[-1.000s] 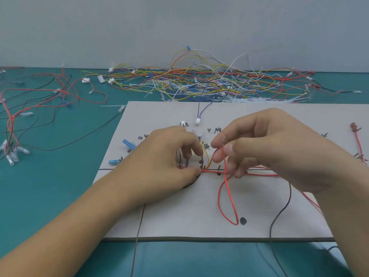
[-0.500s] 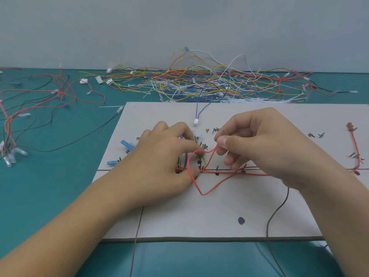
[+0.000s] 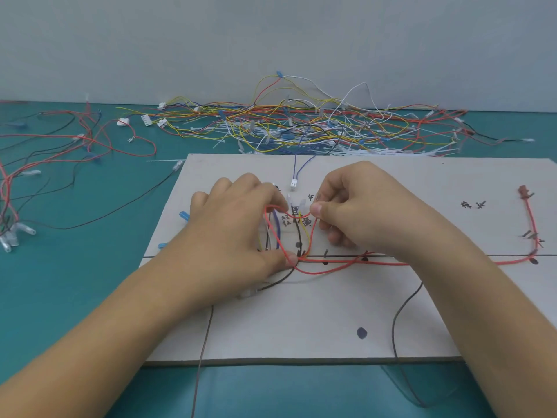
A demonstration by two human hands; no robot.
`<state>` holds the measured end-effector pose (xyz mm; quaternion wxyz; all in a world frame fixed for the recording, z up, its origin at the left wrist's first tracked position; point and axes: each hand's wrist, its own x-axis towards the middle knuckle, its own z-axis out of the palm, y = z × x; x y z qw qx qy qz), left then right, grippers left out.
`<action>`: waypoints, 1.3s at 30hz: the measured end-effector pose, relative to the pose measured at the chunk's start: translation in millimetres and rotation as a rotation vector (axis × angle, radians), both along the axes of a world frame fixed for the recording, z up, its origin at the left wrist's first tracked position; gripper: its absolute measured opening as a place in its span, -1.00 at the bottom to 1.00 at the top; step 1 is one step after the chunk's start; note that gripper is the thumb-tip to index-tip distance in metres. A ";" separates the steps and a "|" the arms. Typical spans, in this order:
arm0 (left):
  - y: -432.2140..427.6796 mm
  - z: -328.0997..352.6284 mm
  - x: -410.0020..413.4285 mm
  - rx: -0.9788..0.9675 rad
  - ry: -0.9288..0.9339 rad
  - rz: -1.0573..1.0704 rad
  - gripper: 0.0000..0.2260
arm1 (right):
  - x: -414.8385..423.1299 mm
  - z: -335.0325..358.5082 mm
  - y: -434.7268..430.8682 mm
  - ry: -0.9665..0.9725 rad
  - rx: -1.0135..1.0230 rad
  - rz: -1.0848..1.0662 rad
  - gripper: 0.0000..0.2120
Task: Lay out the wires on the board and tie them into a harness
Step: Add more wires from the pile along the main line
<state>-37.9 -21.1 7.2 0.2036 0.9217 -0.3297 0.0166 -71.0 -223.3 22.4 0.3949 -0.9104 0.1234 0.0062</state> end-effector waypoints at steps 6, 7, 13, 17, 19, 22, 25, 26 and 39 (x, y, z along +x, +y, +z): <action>0.6 4.6 -2.7 -0.113 0.015 -0.048 -0.59 | 8.9 -7.0 3.0 0.010 -0.052 0.011 -0.83; 0.8 5.1 -3.1 -0.113 0.006 -0.056 -0.62 | 10.0 -6.9 3.7 0.014 -0.059 0.014 -0.83; 1.4 10.8 -3.9 -0.097 0.034 -0.014 -0.66 | 14.2 -10.4 10.2 -0.017 -0.124 -0.005 -0.83; 2.4 14.0 -4.1 -0.062 0.042 -0.004 -0.66 | 13.0 -13.4 12.6 -0.059 -0.131 -0.032 -0.85; 5.5 14.4 -2.4 -0.056 0.076 -0.010 -0.68 | 12.9 -14.3 12.9 -0.071 -0.127 -0.043 -0.86; 13.6 17.7 0.2 -0.099 0.134 -0.038 -0.70 | 13.2 -15.8 12.5 -0.080 -0.119 -0.053 -0.86; 20.6 22.6 1.5 -0.153 0.154 -0.080 -0.69 | 13.0 -17.1 11.0 -0.075 -0.059 -0.061 -0.85; 22.0 23.4 1.7 -0.155 0.150 -0.099 -0.69 | 13.0 -17.3 10.7 -0.073 -0.033 -0.063 -0.85; 24.0 24.7 3.6 -0.249 0.132 -0.134 -0.69 | 14.6 -21.8 8.4 -0.073 0.005 -0.035 -0.85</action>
